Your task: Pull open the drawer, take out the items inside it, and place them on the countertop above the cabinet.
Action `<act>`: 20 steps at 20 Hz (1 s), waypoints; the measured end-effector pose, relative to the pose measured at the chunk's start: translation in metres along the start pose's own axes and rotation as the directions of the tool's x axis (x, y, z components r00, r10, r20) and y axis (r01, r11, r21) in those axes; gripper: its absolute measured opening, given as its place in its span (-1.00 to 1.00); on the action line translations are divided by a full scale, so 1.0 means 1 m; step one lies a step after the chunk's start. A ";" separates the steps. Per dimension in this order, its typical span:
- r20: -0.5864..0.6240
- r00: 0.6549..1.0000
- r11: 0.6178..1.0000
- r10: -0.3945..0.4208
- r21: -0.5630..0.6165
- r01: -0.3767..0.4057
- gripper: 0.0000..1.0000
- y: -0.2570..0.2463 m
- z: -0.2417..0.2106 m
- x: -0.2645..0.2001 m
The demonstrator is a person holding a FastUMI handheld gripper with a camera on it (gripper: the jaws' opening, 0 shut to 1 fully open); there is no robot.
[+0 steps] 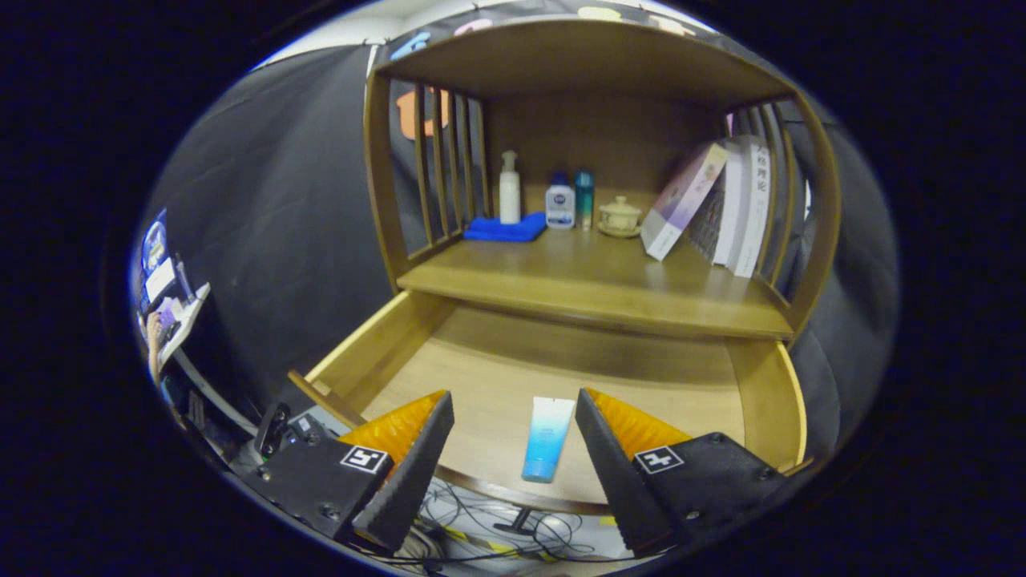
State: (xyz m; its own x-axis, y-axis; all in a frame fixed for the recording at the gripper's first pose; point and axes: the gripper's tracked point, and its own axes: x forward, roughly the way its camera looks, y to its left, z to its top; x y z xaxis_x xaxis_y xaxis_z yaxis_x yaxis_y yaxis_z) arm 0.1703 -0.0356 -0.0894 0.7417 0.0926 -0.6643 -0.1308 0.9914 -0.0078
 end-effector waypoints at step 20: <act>-0.622 0.781 0.982 -0.062 0.100 0.158 0.36 -0.024 -0.075 0.100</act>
State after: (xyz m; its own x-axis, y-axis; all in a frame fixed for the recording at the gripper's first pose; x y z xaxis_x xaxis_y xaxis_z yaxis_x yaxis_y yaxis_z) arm 0.1989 -0.0571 -0.2118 0.1779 -0.0473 -0.9829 0.0547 0.9978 -0.0381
